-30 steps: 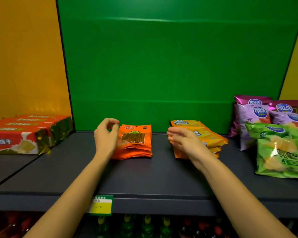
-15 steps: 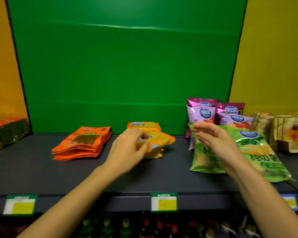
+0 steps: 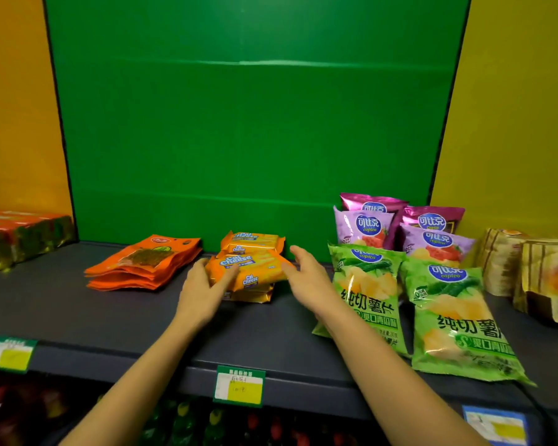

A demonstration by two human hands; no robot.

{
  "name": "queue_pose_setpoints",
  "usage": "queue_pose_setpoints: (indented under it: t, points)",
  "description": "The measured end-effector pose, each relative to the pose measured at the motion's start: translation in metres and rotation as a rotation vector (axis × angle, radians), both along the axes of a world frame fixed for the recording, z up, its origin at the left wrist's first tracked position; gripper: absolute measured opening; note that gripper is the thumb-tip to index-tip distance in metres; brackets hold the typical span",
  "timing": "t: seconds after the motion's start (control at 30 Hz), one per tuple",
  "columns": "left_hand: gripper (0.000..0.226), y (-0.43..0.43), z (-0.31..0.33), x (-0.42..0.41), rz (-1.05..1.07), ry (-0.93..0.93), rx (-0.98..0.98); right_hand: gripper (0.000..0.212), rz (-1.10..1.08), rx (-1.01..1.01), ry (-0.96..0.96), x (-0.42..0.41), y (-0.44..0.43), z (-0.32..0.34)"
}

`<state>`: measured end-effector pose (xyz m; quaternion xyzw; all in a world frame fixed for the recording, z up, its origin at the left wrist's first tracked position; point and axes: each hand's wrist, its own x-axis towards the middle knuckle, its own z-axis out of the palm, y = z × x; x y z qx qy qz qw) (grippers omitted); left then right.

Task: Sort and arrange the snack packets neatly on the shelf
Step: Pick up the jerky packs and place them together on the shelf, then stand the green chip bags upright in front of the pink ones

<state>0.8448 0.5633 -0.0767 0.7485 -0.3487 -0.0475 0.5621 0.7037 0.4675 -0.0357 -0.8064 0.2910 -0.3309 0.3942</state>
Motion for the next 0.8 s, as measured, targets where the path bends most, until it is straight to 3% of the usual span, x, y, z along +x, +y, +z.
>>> queue_pose_setpoints:
  t: [0.1,0.23,0.4,0.5,0.63,0.73,0.8]
  points:
    - [0.072,-0.001,0.002,0.004,-0.001,-0.015,0.043,0.026,-0.07,0.083,0.061,0.021,-0.005,-0.009]
    - [0.048,-0.003,0.011,0.027,0.054,-0.061,0.095,0.044,-0.044,0.047,0.098,0.037,0.0,-0.023]
    - [0.059,-0.011,0.008,0.06,0.034,-0.023,0.107,0.053,-0.008,0.018,0.145,0.047,0.008,-0.018]
    - [0.043,-0.01,0.024,0.046,0.114,-0.219,0.18,0.048,0.013,-0.021,0.153,0.035,0.008,-0.009]
    - [0.042,-0.021,0.044,0.024,0.172,-0.619,0.108,0.044,-0.045,-0.207,0.028,-0.009,-0.003,0.015]
    - [0.046,-0.035,0.052,-0.013,0.027,-0.664,0.058,0.041,-0.128,-0.333,-0.028,-0.059,-0.022,0.03]
    - [0.049,-0.046,0.054,-0.045,-0.094,-0.589,0.011,0.037,-0.207,-0.377,-0.046,-0.098,-0.038,0.034]
